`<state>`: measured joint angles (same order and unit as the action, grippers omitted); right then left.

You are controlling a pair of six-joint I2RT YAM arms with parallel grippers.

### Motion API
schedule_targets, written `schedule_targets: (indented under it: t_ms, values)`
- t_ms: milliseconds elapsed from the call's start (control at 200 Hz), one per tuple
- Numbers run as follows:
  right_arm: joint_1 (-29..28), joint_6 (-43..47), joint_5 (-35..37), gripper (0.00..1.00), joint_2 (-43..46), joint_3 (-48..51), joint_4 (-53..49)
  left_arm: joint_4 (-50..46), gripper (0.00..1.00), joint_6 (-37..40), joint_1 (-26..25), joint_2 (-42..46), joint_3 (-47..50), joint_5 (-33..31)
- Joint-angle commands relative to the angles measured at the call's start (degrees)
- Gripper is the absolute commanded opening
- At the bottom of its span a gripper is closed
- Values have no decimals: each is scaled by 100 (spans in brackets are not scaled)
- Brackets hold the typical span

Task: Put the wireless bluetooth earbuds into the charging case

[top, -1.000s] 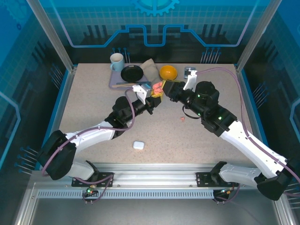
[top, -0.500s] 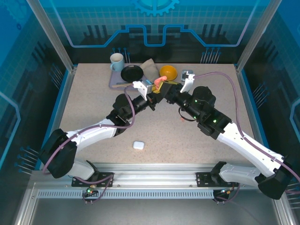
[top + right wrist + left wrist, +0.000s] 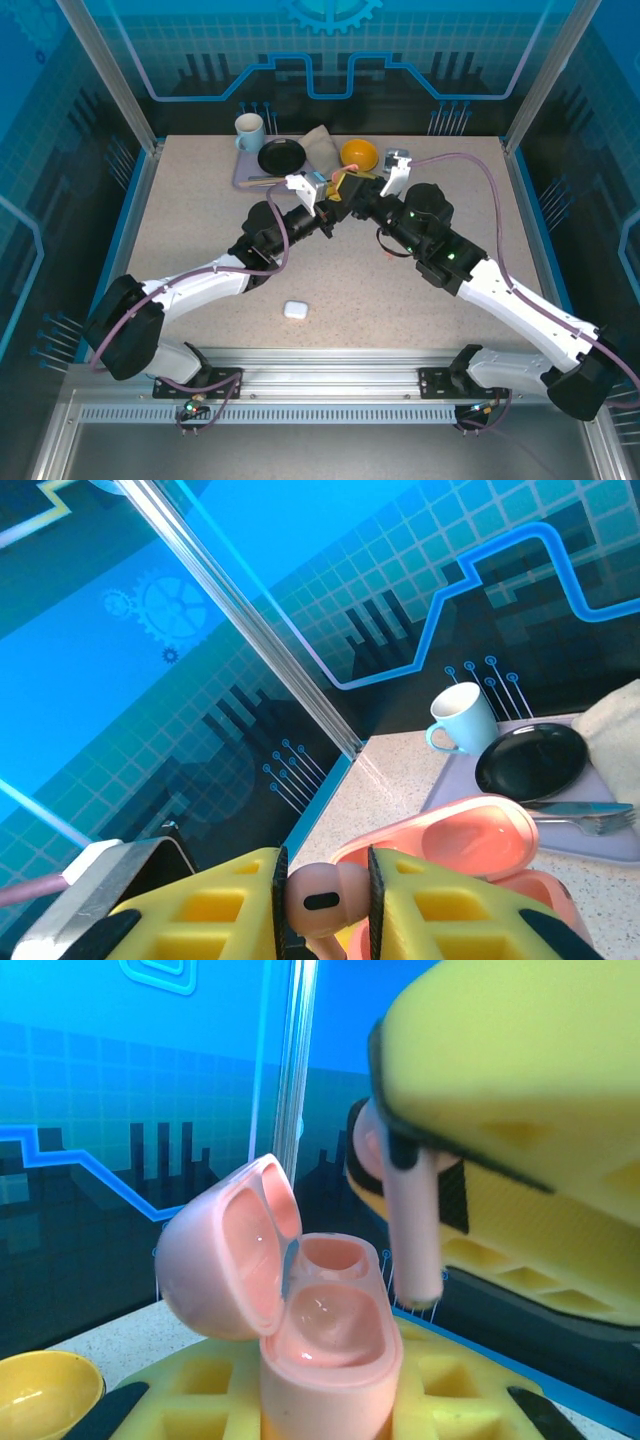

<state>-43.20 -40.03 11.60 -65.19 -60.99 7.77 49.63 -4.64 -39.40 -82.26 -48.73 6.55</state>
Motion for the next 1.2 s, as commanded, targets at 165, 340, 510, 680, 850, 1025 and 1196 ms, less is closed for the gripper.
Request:
schedule_targets:
  t_ms: [165, 340, 510, 680, 850, 1025, 1196]
  values:
    - [-83, 6, 162, 26, -59, 73, 135, 205, 0, -141, -71, 18, -225, 92]
    - [-66, 4, 197, 26, -112, 109, 111, 206, 0, -136, -92, 26, -225, 88]
    - [-61, -4, 212, 25, -108, 189, 78, 205, 0, -118, -89, 49, -225, 62]
    - [-61, -22, 213, 25, -46, 299, 63, 214, 0, -123, -86, 56, -216, -19]
    - [-66, 15, 195, 24, 31, 401, -11, 193, 0, -96, -88, 54, -233, -80]
    - [-58, 69, 194, 23, 130, 540, -71, 186, 0, -91, -90, 61, -234, -127]
    - [-59, 157, 170, 23, 160, 560, -127, 161, 0, -106, -93, 17, -287, -127]
